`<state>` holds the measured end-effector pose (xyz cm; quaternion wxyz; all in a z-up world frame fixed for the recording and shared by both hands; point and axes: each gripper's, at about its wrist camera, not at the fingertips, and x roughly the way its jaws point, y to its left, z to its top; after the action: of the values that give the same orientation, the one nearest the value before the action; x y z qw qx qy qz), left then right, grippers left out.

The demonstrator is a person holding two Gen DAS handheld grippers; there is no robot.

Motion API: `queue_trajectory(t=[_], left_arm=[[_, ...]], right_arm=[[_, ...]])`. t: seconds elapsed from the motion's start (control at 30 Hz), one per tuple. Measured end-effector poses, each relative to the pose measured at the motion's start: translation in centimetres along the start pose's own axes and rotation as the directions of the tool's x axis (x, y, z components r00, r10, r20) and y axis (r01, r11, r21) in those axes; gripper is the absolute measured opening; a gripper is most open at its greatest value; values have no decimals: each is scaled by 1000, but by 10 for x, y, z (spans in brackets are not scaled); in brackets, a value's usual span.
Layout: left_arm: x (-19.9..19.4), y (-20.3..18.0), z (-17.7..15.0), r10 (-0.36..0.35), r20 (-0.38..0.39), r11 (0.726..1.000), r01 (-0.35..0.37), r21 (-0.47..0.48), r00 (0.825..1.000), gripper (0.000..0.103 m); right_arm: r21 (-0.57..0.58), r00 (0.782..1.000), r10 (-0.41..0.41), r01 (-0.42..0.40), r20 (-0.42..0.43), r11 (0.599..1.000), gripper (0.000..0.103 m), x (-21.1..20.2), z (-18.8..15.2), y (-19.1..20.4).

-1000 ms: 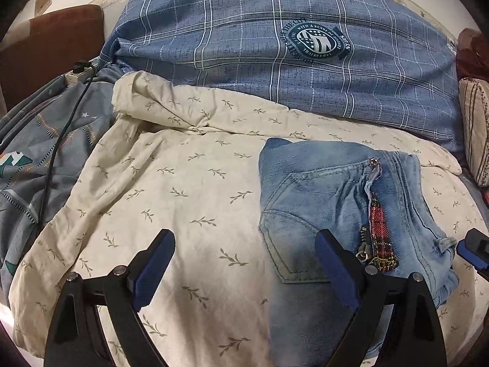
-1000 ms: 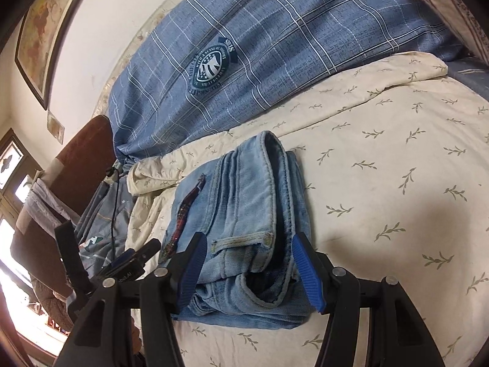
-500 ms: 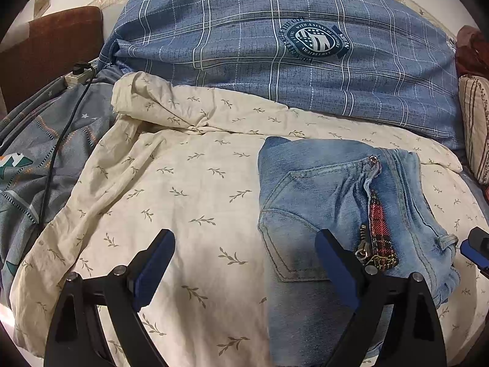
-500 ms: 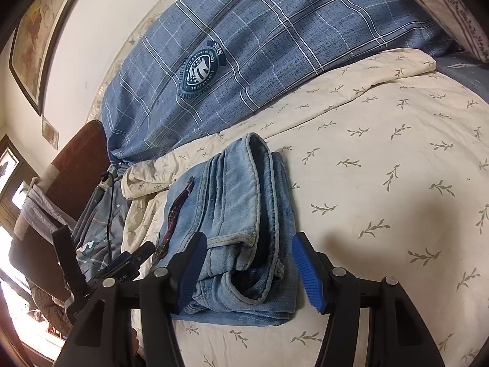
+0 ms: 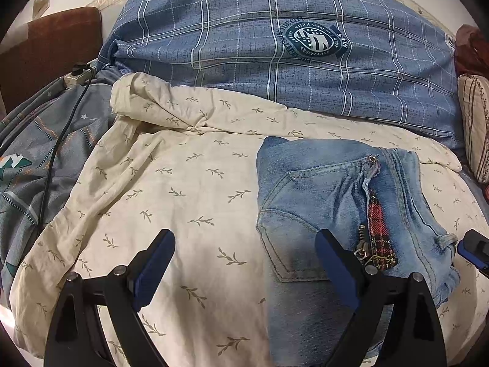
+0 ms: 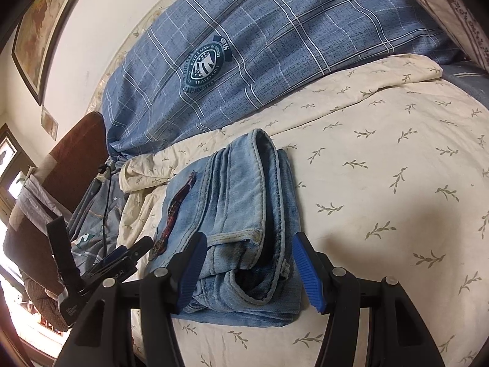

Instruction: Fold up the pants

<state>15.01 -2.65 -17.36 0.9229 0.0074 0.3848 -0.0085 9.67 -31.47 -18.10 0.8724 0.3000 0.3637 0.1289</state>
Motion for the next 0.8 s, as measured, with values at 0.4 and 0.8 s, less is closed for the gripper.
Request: queue_trajectory(t=[0.4,0.8], left_arm=[[0,-1,0,1,1,1000,-1,3,1000,93],[-2,-1,1,-6,5,1000,6,3,1000,93]], right_arm=[[16,1000,8,-8,0,1000,62,3,0,-1],[3,1000,3,-3,-4,1000,62,5,0,4]])
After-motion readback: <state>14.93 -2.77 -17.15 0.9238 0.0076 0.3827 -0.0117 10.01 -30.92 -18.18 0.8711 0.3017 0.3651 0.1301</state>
